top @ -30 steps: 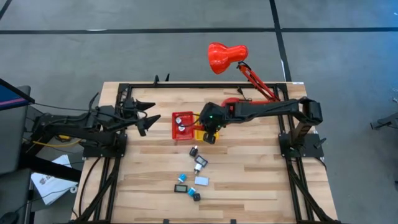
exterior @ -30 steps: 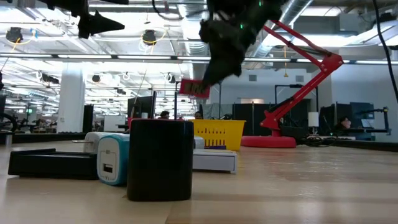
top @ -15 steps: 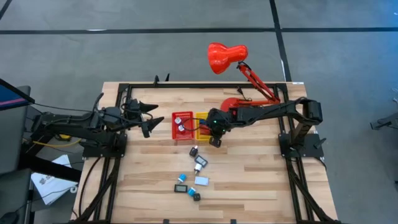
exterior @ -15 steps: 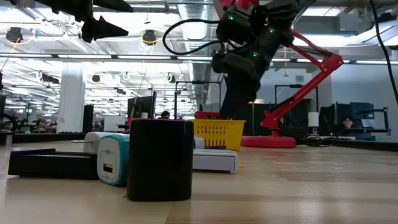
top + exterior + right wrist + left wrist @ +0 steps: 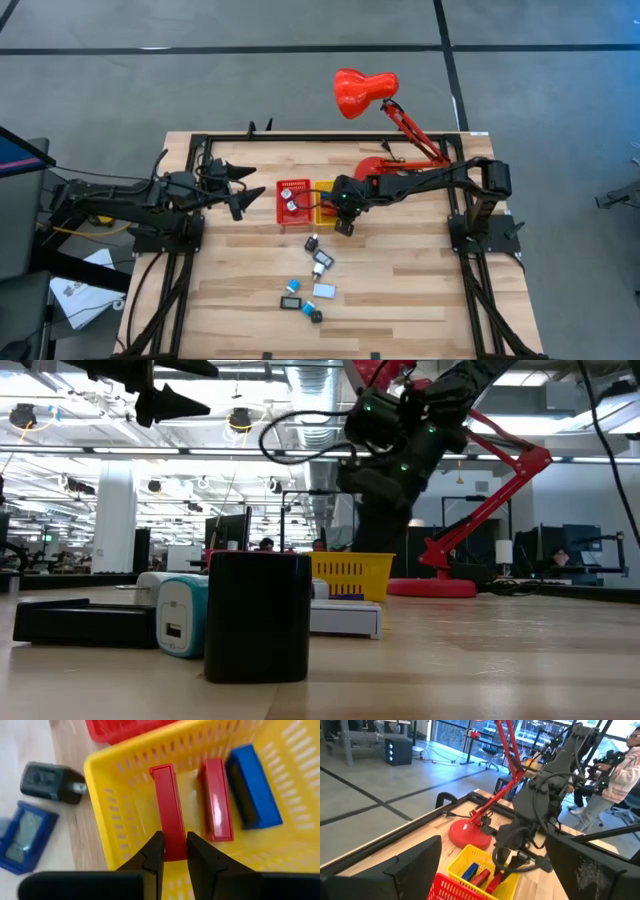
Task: Pick & Place Office items
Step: Put the red digital timer into the yellow basket
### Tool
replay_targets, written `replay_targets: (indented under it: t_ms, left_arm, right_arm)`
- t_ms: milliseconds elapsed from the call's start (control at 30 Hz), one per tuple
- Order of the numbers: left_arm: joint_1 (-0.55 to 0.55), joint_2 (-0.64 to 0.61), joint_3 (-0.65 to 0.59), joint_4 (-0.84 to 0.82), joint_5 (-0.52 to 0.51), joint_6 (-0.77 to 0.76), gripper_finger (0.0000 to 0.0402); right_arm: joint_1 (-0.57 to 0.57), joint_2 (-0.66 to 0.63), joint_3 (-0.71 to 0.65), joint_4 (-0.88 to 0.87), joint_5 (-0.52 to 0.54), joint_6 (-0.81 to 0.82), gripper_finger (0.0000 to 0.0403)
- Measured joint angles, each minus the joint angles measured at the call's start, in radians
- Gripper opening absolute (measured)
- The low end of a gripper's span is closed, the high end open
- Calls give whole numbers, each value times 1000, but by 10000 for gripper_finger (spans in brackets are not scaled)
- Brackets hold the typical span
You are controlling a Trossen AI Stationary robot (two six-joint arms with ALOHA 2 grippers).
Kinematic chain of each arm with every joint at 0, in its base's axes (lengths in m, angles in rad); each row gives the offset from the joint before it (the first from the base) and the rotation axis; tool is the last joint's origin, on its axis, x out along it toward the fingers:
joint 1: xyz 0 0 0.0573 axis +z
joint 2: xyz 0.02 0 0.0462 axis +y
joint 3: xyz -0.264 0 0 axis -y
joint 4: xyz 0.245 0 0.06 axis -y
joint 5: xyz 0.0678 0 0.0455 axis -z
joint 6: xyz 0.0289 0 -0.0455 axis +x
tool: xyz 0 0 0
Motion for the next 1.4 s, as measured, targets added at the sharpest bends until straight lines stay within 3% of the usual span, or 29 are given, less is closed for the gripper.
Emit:
replay_targets:
  t_ms: [1400]
  left_arm:
    - [1, 32, 0, 17, 0, 3, 352]
  right_arm:
    - [1, 15, 1, -12, 0, -1, 81]
